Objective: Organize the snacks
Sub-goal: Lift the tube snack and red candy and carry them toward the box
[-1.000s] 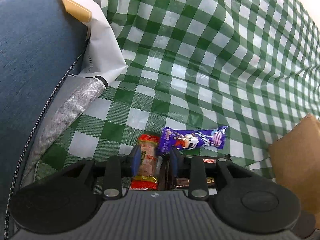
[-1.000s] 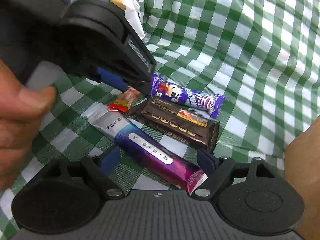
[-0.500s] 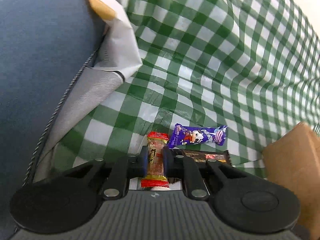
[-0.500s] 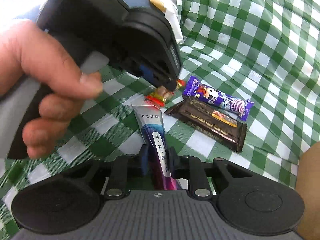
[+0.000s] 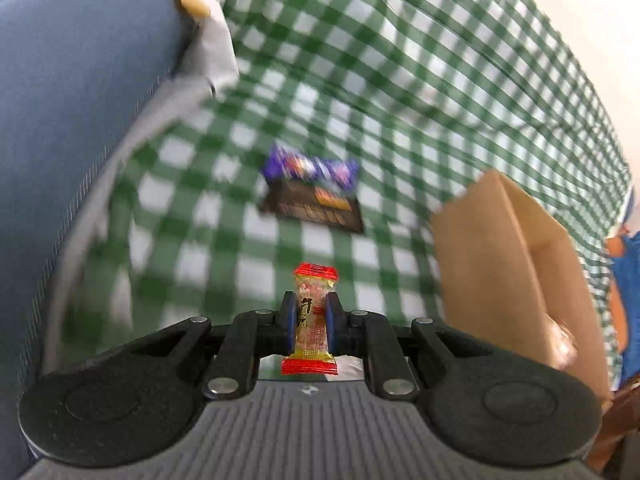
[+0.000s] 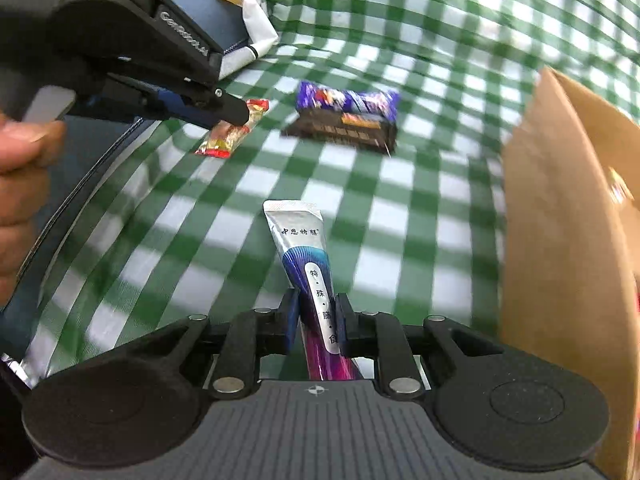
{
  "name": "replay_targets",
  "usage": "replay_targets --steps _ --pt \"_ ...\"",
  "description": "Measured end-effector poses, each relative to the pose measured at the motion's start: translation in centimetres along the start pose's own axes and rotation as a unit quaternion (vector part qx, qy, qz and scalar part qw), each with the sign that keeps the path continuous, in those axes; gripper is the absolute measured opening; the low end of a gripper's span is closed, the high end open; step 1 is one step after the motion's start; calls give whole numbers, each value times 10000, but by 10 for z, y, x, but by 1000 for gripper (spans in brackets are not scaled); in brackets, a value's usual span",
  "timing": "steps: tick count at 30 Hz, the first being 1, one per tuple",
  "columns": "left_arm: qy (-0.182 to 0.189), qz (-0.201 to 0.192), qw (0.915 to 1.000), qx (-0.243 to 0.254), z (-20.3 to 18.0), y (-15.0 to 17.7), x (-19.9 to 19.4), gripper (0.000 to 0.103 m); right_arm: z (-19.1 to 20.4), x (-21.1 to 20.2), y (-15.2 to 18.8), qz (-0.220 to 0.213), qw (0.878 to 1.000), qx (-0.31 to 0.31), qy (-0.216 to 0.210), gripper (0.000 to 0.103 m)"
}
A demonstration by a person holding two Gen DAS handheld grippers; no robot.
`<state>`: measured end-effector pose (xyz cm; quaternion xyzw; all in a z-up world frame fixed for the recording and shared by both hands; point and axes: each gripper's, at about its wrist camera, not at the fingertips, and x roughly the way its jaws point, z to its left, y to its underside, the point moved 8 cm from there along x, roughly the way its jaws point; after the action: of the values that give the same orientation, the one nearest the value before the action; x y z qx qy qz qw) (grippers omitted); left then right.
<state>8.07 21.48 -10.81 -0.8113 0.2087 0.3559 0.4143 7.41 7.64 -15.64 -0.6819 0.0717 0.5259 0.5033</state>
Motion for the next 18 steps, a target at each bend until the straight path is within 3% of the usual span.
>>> replay_targets --steps 3,8,10,18 --pt "209 288 9991 -237 -3 38 -7 15 -9 -14 32 131 9975 677 -172 20" --pt "251 1050 9917 -694 5 91 -3 15 -18 -20 71 290 9967 757 3 21" --pt "327 1163 9891 -843 5 100 -1 16 -19 -20 75 323 9963 791 -91 26" --pt "-7 1355 9879 -755 12 117 9 19 -28 -20 76 248 9943 942 -440 36"
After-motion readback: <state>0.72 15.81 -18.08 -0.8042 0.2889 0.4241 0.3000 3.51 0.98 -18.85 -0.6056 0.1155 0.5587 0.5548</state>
